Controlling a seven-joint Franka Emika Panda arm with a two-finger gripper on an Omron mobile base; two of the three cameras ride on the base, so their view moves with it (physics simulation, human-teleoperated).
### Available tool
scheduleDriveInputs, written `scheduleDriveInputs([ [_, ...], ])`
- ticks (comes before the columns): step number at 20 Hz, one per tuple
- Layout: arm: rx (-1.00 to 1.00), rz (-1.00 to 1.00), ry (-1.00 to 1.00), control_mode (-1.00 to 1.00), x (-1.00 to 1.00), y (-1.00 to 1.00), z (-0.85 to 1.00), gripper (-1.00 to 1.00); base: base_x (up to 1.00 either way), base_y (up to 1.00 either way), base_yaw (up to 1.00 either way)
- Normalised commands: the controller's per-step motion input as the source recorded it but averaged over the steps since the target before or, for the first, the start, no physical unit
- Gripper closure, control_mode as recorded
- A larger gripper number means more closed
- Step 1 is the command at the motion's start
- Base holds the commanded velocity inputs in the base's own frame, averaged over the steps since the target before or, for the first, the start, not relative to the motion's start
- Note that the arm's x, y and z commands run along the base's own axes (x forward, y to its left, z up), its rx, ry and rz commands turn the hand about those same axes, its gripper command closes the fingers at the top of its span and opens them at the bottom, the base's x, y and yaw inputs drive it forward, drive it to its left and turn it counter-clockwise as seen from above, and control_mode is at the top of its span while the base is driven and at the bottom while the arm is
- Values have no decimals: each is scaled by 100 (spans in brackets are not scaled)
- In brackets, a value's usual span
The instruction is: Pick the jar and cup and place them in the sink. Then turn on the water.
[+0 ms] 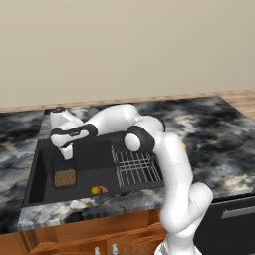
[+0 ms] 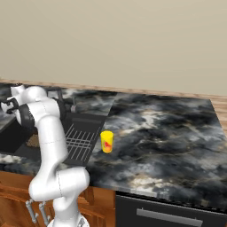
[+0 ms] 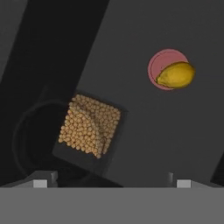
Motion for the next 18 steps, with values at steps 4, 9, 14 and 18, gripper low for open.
scheduleDriveInputs([
  [4, 0, 0, 0, -100, -8, -1, 47, -100, 0, 0, 0],
  [9, 0, 0, 0, -100, -18, -8, 34, -100, 0, 0, 0],
  [14, 0, 6, 0, -100, -23, -36, 31, -100, 0, 0, 0],
  [18, 0, 20, 0, -100, -34, -59, 23, -100, 0, 0, 0],
])
